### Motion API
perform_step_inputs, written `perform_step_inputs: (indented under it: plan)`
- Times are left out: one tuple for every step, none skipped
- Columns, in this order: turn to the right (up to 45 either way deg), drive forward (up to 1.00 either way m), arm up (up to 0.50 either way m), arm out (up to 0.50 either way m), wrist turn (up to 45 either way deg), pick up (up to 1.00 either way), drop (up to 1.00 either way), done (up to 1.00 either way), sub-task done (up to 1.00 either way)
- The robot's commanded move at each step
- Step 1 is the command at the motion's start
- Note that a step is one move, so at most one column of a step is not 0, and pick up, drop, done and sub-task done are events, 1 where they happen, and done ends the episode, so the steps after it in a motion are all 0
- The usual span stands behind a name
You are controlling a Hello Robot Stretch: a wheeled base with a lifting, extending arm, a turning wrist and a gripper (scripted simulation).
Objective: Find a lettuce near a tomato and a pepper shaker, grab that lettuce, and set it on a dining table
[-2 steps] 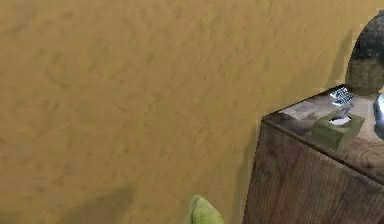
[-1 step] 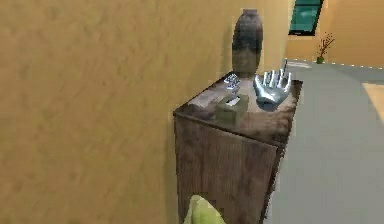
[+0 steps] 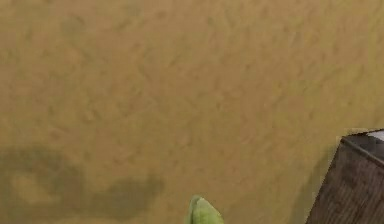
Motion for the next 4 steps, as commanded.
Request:
perform_step_inputs:
  plan:
    - [-45.0,0.00,0.00,0.00,0.0,0.00,0.00,0.00,0.00]
    - [-36.0,0.00,0.00,0.00,0.0,0.00,0.00,0.00,0.00]
    - [45.0,0.00,0.00,0.00,0.0,0.00,0.00,0.00,0.00]
    - [45.0,0.00,0.00,0.00,0.0,0.00,0.00,0.00,0.00]
